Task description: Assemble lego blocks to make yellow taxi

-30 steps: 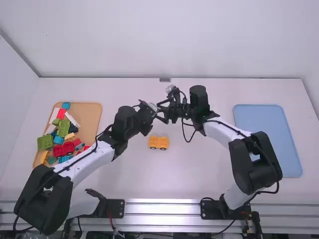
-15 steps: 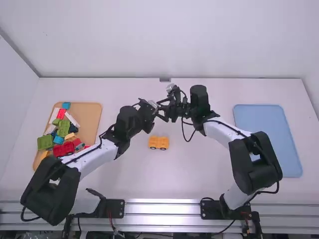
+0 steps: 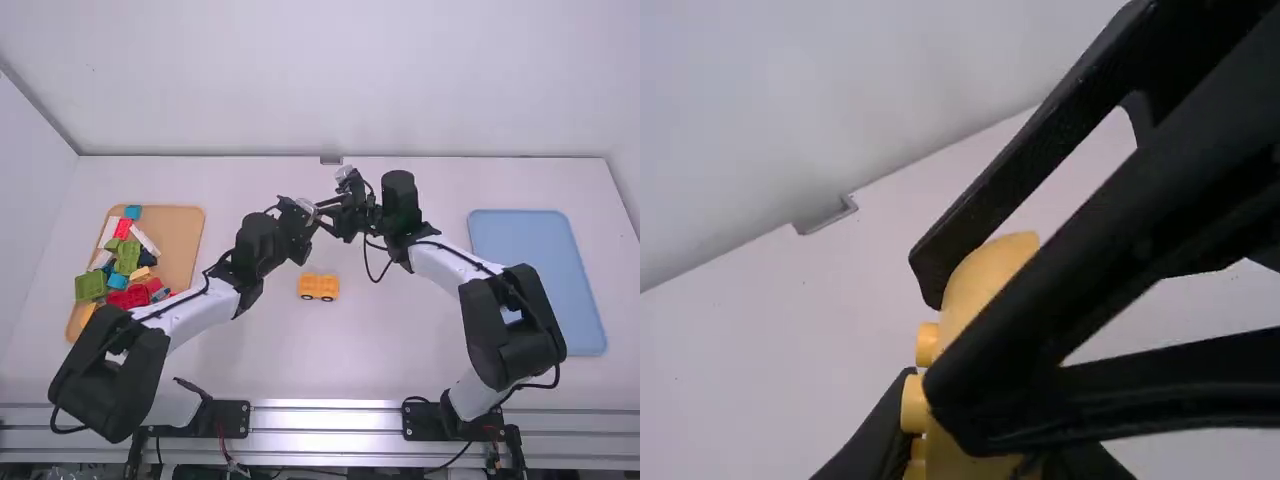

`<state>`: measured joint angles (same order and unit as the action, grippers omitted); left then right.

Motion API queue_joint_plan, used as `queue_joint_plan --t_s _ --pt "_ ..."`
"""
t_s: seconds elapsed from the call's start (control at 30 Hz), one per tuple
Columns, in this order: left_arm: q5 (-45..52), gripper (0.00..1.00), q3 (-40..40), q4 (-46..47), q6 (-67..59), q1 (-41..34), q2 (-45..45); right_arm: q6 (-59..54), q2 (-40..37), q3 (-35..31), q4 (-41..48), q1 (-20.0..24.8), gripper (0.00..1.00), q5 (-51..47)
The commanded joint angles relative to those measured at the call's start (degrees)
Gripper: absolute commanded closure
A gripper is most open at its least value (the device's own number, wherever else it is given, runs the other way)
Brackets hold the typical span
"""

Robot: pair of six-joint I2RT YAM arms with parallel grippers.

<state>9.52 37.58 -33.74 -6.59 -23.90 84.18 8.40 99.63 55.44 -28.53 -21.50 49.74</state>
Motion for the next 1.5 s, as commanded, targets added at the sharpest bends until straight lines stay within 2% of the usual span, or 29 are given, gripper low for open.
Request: queue_joint_plan --t_s 0.0,0.17,0.23,0.27,0.3,0.37,0.4,0.47,0.53,0.7,0.8,0.83,0.9,0.97,1.1,1.13,1.2,1.33,1.47 --pt "0.61 0.98 0.26 -1.2 1.27 -0.5 0.33 0.44 0.48 -0.76 0.31 -1.07 0.75 4.48" --pt "0.61 0.94 0.26 -1.25 1.29 -0.15 0.33 0.42 0.48 -0.76 0.39 -1.07 0.78 2.93" --pt "0.57 0.86 0.26 -1.22 1.25 -0.33 0.33 0.35 0.48 -0.76 0.39 -1.05 0.78 2.89" --pt "0.55 0.79 0.26 -1.18 1.25 -0.52 0.33 0.26 0.48 -0.76 0.39 -1.05 0.78 2.89" --pt "0.57 0.69 0.26 -1.18 1.27 -0.52 0.33 0.07 0.48 -0.76 0.39 -1.05 0.77 2.86" --pt "0.57 0.34 0.26 -1.18 1.27 -0.39 0.33 -1.44 0.48 -0.76 0.37 -1.01 0.76 2.89" --pt "0.61 0.01 0.26 -1.22 1.29 -0.48 0.31 -2.69 0.48 -0.7 0.42 -0.98 0.74 2.89" --pt "0.52 0.01 0.26 -1.16 2.62 -0.46 0.31 -3.82 0.46 -0.66 0.46 -0.59 0.7 2.95" --pt "0.55 0.01 0.26 -1.01 6.03 -0.33 0.22 -3.89 0.46 -0.33 0.66 0.37 0.71 2.99" --pt "0.96 0.01 0.28 2.54 10.16 0.66 -1.68 -9.09 0.46 2.49 5.9 2.95 0.82 8.94" --pt "12.83 0.01 0.46 4.52 5.03 2.91 -3.15 -17.07 0.46 6.05 13.88 4.44 0.84 13.29" --pt "13.68 0.01 0.5 4.63 4.81 3.13 -3.17 -17.7 0.46 6.27 14.38 4.5 0.84 13.53" --pt "25.0 0.01 1.64 6.78 3.37 6.97 -3.19 -24.74 0.46 8.61 20.28 4.83 0.84 16.28" --pt "30.88 0.01 2.34 8.28 2.14 9.01 -3.19 -28.06 0.46 9.75 23.06 4.98 0.84 18.01" --pt "58.62 0.01 3.93 10.4 -6.78 17.16 -1.6 -38.38 0.46 13.33 32.22 5.01 0.83 20.61" --pt "58.62 0.01 3.93 10.4 -6.78 17.16 -1.6 -38.38 0.46 13.33 32.22 5.01 0.83 20.61" --pt "66.03 0.01 3.96 9.25 -8.48 19.47 -0.5 -43.91 0.46 14.38 36.65 5.01 0.84 23.37" --pt "67.12 0.03 3.93 9.79 -11.43 19.58 1.64 -52.3 0.46 14.71 41.33 4.48 0.83 27.04" --pt "73.59 0.02 3.93 8.85 -14.32 19.43 2.97 -52.61 0.46 14.67 41.42 3.34 0.83 26.08"
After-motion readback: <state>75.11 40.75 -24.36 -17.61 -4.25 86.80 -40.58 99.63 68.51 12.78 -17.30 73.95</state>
